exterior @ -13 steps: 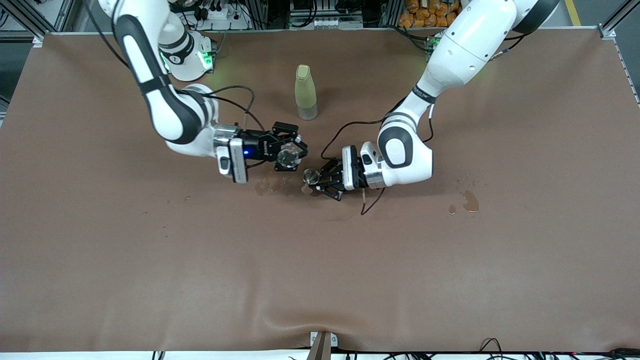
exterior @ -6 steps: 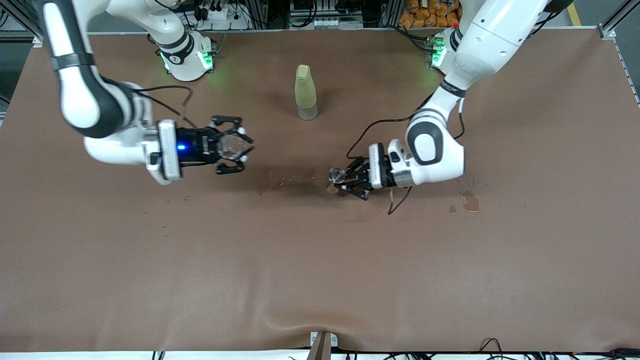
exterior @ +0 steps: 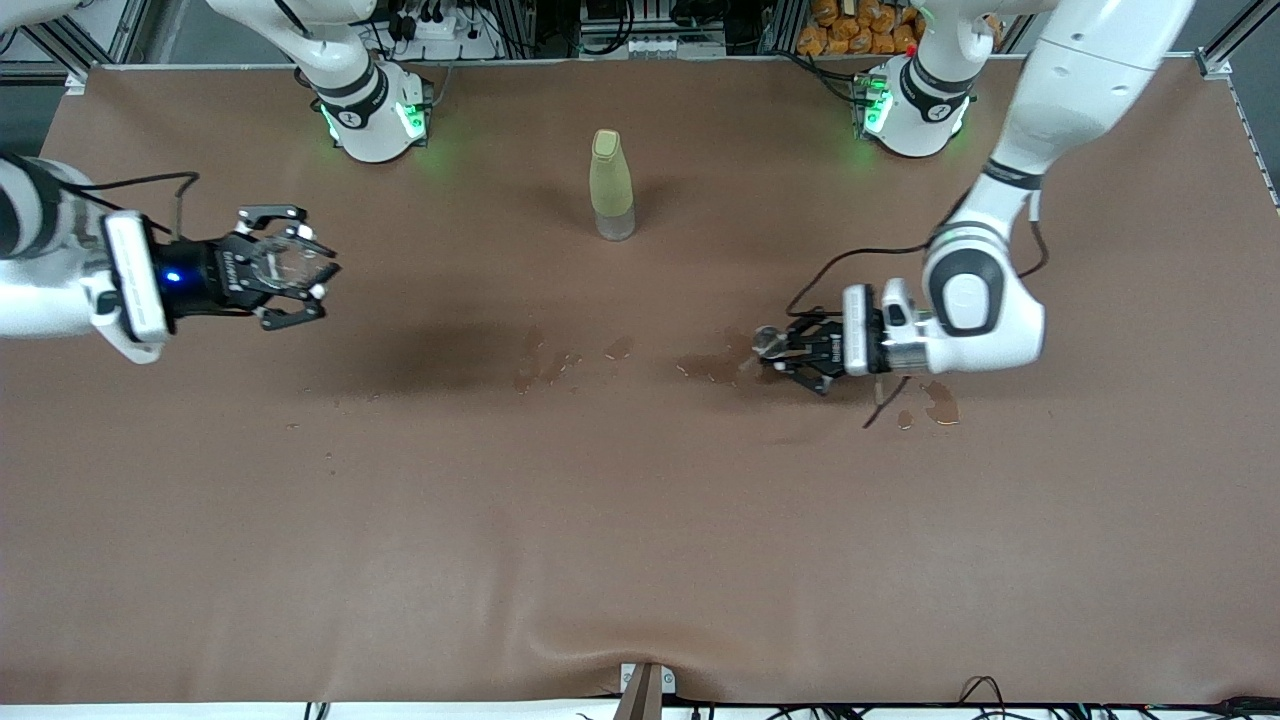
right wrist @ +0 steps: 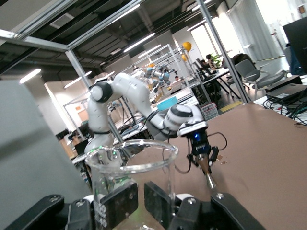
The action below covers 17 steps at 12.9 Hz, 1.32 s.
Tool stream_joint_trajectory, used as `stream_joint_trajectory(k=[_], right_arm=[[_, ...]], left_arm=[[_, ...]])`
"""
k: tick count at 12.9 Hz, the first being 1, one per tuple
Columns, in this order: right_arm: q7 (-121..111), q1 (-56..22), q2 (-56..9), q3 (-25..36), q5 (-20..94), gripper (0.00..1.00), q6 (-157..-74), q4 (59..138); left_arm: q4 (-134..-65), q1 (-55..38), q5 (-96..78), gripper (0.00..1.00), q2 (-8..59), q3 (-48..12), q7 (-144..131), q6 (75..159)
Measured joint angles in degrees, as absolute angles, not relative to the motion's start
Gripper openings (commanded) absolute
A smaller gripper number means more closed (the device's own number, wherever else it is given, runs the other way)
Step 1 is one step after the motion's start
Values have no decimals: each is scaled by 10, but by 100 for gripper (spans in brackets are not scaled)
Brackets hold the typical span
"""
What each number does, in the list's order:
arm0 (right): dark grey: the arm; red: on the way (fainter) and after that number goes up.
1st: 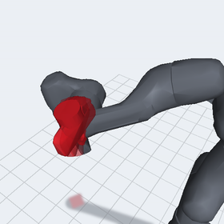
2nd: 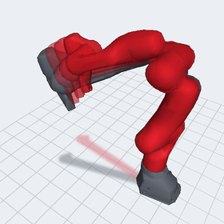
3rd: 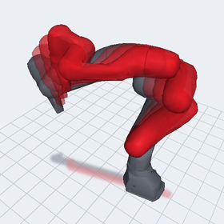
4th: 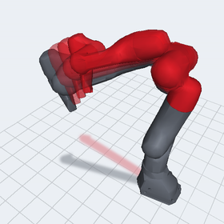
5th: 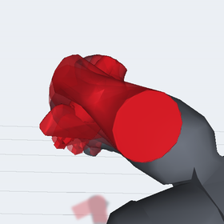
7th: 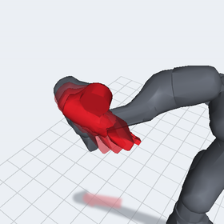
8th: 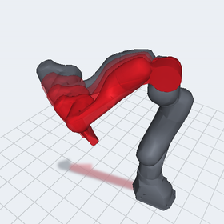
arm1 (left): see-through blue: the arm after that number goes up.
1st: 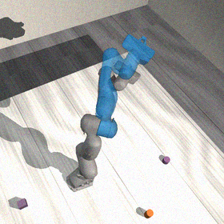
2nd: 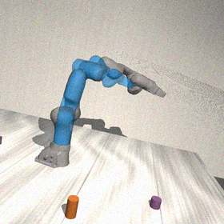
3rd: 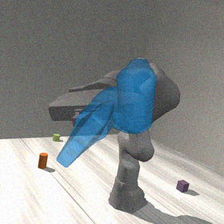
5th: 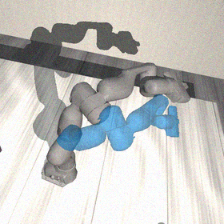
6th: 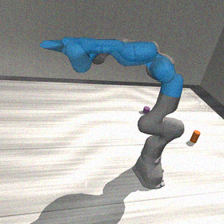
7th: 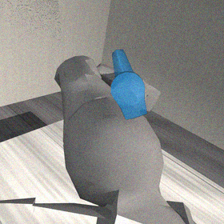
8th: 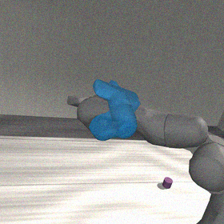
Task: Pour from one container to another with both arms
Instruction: 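Tilt the beaker upright and draw both grippers apart outward, then lower the beaker with the right gripper while the left gripper lowers the jigger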
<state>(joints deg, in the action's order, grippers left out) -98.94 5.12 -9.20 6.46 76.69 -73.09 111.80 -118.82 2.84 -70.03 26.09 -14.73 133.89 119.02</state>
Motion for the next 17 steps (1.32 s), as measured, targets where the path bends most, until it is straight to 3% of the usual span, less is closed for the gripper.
stream_joint_trajectory(k=[5,10,17], right_arm=[[-1113,147,-115,64,674,0,-667,1098],[-1264,179,-181,64,612,0,-667,1082],[-1430,187,-300,63,574,0,-680,1061]], left_arm=[[-1189,192,-551,0,258,-146,1339,1095],[-1175,309,-467,0,264,-144,1339,1061],[-1114,354,-417,0,357,-144,1340,1054]])
